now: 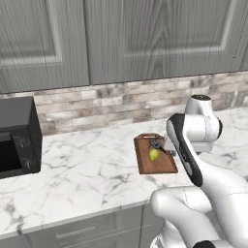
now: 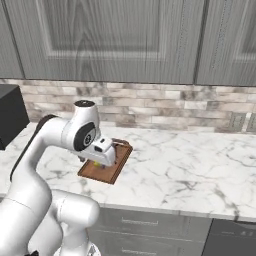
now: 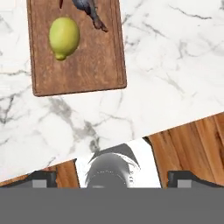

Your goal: Retrieve a lemon from the fridge and place it on the cutting board with the fish.

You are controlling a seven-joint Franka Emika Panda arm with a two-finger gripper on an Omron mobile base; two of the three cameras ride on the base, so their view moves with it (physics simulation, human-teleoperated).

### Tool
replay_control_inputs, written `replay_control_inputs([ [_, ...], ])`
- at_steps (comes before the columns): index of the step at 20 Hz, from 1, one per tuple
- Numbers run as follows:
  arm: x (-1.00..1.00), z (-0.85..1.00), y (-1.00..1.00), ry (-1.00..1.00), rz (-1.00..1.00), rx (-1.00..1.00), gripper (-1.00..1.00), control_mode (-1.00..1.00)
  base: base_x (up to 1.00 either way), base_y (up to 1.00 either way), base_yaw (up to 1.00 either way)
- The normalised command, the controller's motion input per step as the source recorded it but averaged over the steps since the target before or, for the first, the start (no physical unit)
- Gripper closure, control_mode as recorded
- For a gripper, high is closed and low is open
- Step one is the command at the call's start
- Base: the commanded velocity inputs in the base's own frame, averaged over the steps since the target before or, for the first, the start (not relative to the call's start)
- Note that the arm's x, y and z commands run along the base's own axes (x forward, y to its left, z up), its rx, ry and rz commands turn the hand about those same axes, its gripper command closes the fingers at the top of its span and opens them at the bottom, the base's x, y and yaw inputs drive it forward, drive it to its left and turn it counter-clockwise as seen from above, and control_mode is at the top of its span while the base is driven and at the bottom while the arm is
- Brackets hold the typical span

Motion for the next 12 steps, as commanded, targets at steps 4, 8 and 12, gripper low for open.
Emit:
replay_control_inputs([
  [4, -0.27, 0.32, 0.06, -0.4, 0.29, -0.05, -1.0, -1.0, 0.0, 0.0, 0.0],
  [8, 0.0, 0.41, 0.25, -0.08, 0.21, -0.02, -1.0, -1.0, 0.0, 0.0, 0.0],
  [12, 0.0, 0.58, 0.54, 0.02, 0.11, -0.03, -1.0, -1.0, 0.0, 0.0, 0.0],
])
